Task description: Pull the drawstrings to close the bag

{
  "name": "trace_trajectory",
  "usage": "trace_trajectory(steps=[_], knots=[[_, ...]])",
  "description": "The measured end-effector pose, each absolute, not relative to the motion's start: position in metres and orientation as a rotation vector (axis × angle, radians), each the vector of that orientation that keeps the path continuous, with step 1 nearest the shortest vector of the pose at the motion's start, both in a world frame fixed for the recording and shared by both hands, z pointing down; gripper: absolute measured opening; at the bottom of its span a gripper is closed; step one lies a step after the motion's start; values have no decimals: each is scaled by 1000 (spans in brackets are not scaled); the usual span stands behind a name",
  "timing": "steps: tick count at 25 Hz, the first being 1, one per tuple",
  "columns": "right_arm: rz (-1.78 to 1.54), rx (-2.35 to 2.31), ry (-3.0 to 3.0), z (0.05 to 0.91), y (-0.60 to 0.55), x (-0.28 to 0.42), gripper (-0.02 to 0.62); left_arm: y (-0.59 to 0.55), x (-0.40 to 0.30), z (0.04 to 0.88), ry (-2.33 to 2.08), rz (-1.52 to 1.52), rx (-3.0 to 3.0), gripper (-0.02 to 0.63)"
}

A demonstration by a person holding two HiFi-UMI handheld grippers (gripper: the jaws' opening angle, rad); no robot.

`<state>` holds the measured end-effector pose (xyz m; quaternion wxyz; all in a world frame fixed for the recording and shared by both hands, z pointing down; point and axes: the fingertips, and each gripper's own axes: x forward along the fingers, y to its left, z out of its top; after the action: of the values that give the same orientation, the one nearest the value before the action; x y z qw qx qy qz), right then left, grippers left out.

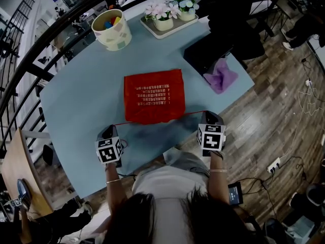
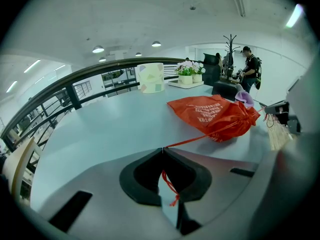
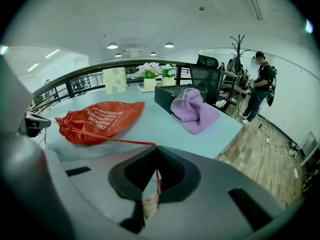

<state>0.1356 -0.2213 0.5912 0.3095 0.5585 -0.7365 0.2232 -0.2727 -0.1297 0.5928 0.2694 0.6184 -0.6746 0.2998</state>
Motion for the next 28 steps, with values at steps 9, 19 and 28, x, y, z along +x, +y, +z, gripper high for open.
trace_trajectory(steps=[9, 19, 28], knots=[[594, 1488, -1937, 592, -223, 137, 26, -131, -279, 595, -1815, 795, 1659, 20], [594, 1490, -1926, 594, -225, 138, 26, -135, -282, 597, -1798, 792, 1665, 20], [637, 1455, -1939, 597, -223, 130, 26, -131, -277, 607, -1695, 757, 1664, 20]])
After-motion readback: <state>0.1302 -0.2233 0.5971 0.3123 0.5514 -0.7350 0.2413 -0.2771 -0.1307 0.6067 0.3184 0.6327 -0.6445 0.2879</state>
